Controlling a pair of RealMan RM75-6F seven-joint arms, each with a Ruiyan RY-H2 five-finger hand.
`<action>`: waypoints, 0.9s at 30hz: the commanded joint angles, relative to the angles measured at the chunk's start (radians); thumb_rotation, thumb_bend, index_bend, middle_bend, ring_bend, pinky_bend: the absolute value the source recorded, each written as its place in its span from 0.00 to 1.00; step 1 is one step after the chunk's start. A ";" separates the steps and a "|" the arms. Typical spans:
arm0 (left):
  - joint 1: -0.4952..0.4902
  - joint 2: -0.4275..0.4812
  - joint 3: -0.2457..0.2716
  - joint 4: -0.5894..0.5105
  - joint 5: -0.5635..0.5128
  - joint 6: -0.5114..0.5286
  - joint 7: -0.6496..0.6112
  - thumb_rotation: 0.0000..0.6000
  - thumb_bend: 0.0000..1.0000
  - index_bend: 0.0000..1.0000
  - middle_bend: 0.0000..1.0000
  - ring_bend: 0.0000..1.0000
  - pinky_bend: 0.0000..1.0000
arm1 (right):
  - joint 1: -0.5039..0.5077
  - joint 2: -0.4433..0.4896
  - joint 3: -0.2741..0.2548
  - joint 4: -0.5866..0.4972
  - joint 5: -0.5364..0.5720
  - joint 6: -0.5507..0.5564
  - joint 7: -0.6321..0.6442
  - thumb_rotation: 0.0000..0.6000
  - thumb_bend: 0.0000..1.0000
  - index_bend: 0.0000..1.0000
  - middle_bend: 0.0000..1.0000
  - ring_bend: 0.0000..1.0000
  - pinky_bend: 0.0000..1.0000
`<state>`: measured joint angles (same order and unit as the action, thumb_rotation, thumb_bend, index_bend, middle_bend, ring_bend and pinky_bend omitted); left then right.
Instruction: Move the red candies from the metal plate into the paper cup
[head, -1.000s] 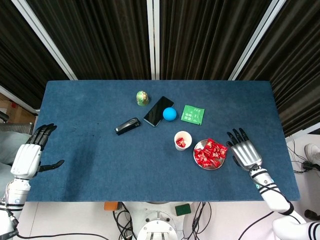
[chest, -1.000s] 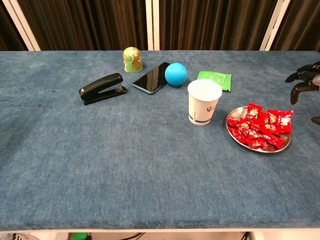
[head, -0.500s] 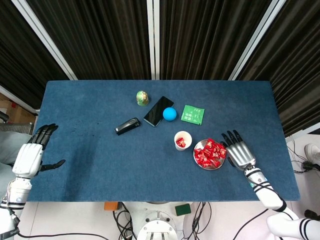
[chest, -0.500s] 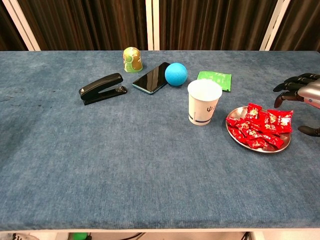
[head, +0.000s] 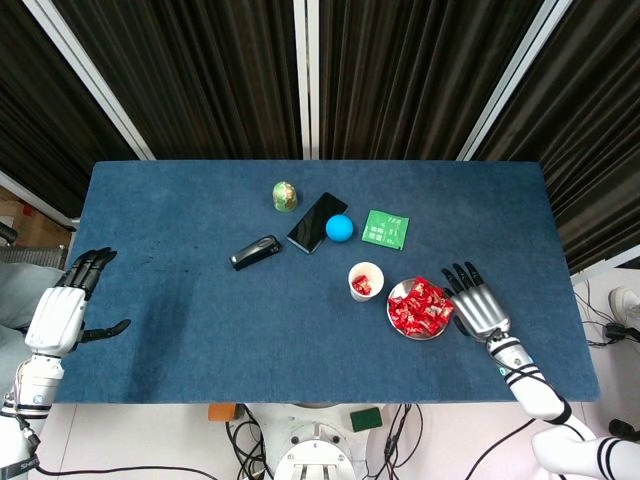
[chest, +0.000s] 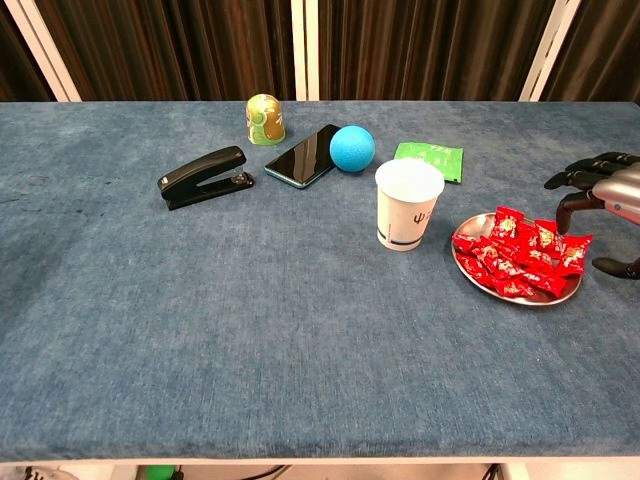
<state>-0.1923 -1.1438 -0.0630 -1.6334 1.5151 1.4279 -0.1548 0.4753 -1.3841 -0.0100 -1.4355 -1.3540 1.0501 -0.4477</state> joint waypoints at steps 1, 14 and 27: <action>0.000 0.000 0.000 0.000 0.001 0.000 0.001 1.00 0.09 0.10 0.07 0.05 0.22 | -0.003 0.001 -0.002 -0.003 -0.006 0.003 0.000 1.00 0.35 0.38 0.06 0.00 0.00; 0.001 0.000 0.002 -0.002 0.000 0.001 0.002 1.00 0.09 0.10 0.07 0.05 0.22 | 0.001 0.003 0.002 0.003 -0.054 0.017 0.031 1.00 0.36 0.35 0.05 0.00 0.00; -0.002 -0.001 0.003 -0.001 0.000 -0.004 0.006 1.00 0.09 0.10 0.07 0.05 0.22 | 0.002 0.031 -0.008 -0.023 -0.026 -0.026 -0.017 1.00 0.36 0.37 0.05 0.00 0.00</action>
<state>-0.1937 -1.1451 -0.0602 -1.6346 1.5156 1.4246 -0.1493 0.4773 -1.3537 -0.0194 -1.4576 -1.3821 1.0255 -0.4632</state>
